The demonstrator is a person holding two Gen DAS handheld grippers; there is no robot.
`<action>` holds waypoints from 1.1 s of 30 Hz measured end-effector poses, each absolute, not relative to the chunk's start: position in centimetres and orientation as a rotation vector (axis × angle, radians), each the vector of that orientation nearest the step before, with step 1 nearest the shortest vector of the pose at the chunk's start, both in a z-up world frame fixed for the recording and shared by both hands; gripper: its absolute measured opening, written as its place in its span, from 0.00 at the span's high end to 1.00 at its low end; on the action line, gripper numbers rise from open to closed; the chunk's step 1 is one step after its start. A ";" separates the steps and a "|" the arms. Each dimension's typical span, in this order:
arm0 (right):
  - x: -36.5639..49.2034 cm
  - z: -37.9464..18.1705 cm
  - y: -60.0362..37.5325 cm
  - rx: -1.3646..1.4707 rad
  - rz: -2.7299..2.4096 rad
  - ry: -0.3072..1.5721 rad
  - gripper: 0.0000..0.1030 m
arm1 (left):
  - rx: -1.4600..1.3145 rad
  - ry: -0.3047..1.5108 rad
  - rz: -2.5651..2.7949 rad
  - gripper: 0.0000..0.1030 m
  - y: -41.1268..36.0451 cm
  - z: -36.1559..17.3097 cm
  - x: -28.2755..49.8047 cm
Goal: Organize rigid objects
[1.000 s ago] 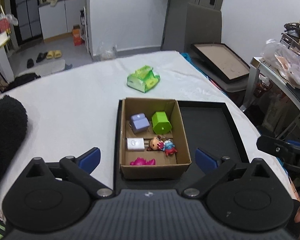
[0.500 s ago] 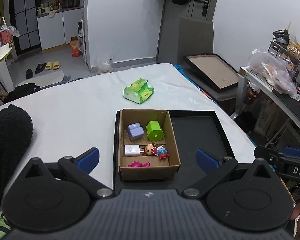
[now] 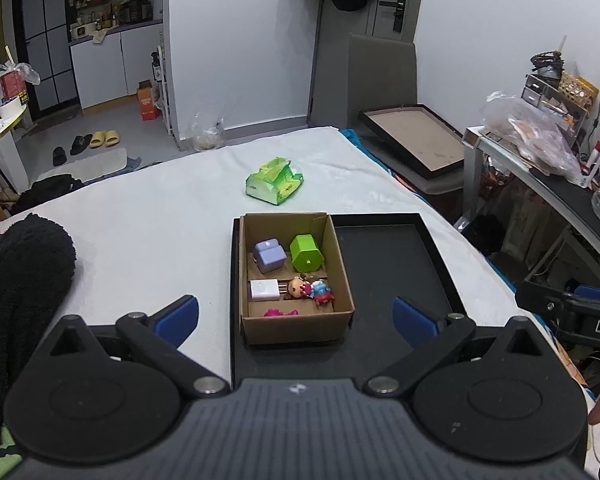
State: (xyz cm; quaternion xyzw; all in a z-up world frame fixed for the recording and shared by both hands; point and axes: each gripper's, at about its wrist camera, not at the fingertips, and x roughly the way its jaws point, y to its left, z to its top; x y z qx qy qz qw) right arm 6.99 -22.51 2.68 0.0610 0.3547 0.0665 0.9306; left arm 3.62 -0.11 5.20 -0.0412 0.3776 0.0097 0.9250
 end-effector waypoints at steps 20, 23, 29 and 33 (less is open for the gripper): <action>4.3 4.1 -20.3 0.080 0.148 0.713 0.00 | -0.060 0.757 0.024 0.01 1.2 5.4 1.0; 4.1 4.0 -20.0 0.079 0.151 0.715 0.00 | -0.058 0.755 0.023 0.01 1.3 5.5 0.7; 3.7 4.0 -19.8 0.077 0.148 0.716 0.00 | -0.059 0.758 0.016 0.01 1.3 5.3 0.6; 3.5 4.0 -19.9 0.079 0.145 0.712 0.00 | -0.047 0.757 0.020 0.01 0.9 5.2 0.5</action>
